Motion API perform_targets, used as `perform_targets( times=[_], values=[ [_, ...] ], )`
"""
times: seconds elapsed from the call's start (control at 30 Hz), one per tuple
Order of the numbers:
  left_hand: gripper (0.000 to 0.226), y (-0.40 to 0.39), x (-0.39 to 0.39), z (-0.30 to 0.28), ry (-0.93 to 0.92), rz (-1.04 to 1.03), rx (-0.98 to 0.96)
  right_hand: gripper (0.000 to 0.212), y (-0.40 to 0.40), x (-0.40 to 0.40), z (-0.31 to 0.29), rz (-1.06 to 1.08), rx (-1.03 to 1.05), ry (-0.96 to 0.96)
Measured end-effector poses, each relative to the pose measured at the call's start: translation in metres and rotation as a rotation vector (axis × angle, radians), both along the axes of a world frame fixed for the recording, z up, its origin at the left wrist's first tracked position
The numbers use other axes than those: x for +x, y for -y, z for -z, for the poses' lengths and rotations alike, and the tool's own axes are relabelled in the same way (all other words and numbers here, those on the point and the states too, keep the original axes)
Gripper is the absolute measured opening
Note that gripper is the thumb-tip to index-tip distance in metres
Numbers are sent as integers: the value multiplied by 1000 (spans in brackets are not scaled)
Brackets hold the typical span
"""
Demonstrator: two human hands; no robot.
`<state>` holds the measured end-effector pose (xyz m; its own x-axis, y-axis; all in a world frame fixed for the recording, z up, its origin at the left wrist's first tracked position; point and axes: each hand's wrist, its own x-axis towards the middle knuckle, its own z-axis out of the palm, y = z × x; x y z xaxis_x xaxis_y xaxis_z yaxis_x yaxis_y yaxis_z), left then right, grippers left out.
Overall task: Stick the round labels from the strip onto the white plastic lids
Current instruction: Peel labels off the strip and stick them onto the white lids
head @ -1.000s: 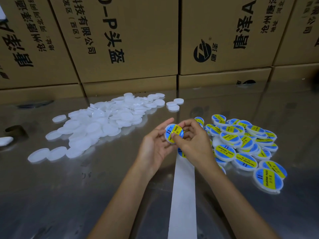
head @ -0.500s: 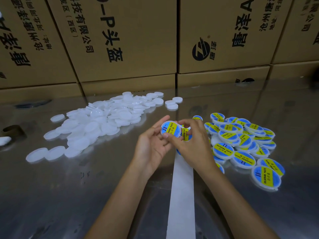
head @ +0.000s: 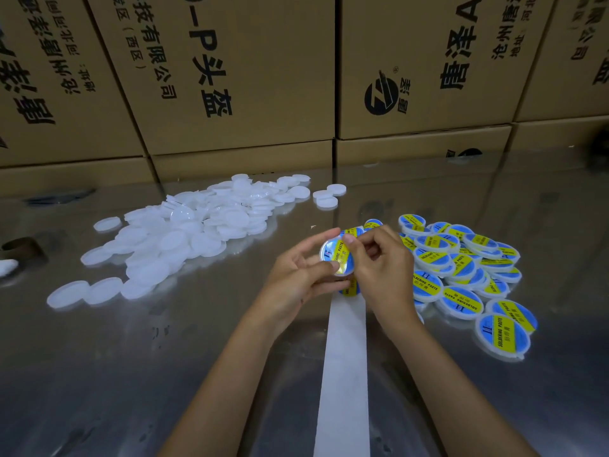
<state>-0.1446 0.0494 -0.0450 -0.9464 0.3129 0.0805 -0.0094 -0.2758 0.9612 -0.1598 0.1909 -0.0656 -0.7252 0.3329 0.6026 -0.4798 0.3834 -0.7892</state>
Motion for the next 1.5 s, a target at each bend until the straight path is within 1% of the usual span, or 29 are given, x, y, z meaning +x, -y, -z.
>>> perform_targets(
  times=[0.07, 0.13, 0.2, 0.23, 0.27, 0.3, 0.37, 0.43, 0.5, 0.57, 0.73, 0.8, 0.9, 1.0, 1.1, 1.17, 1.23, 1.33, 1.43, 1.5],
  values=[
    [43, 0, 0, 1, -24, -62, -65, 25, -1, 0, 0, -28, -7, 6],
    [34, 0, 0, 1, -26, -171, -64, 25, -1, 2, -1, -81, 3, 22],
    [26, 2, -2, 0, -19, -295, -39, 22, 2, 6, -2, -188, 37, 60],
    [23, 4, -4, 1, -15, -353, -19, 17, 5, 8, -2, -257, 63, 95],
    [22, 5, -5, 2, -14, -405, -5, 10, 8, 10, -1, -323, 88, 141],
    [23, 6, -7, 3, -16, -450, -8, 9, 10, 11, 0, -377, 103, 193],
    [24, 7, -9, 6, -18, -500, -52, 23, 13, 11, 3, -429, 87, 264],
    [20, 6, -10, 8, -11, -487, -66, 25, 11, 10, 3, -437, 26, 278],
    [13, 6, -10, 7, -6, -411, -28, 23, 6, 9, 2, -453, -39, 281],
    [13, 6, -9, 6, -15, -312, 26, 20, 3, 10, 0, -443, -51, 250],
    [34, 7, -6, 4, -32, -99, 30, 10, 1, 9, -1, -373, -68, 187],
    [43, 7, -6, 3, -29, -53, 19, 9, 0, 9, 0, -343, -55, 175],
    [47, 6, -5, 3, -49, -95, -31, 11, 1, 11, -1, -313, -30, 147],
    [37, 4, -4, 4, -49, -226, -33, 20, -1, 9, -1, -340, -6, 131],
    [29, 6, -5, 6, -42, -364, -44, 21, 3, 8, 3, -427, 50, 213],
    [23, 6, -7, 8, -22, -422, -62, 34, 6, 11, 5, -467, 75, 241],
    [16, 5, -8, 9, 4, -448, -43, 42, 9, 12, 5, -437, 92, 239],
    [9, 5, -8, 10, 6, -405, -3, 37, 8, 10, 4, -370, 87, 230],
    [17, 4, -8, 9, 11, -272, 29, 24, 4, 7, 5, -295, 41, 187],
    [22, 3, -8, 9, 14, -182, 55, 21, 2, 6, 4, -250, 12, 183]
  ],
)
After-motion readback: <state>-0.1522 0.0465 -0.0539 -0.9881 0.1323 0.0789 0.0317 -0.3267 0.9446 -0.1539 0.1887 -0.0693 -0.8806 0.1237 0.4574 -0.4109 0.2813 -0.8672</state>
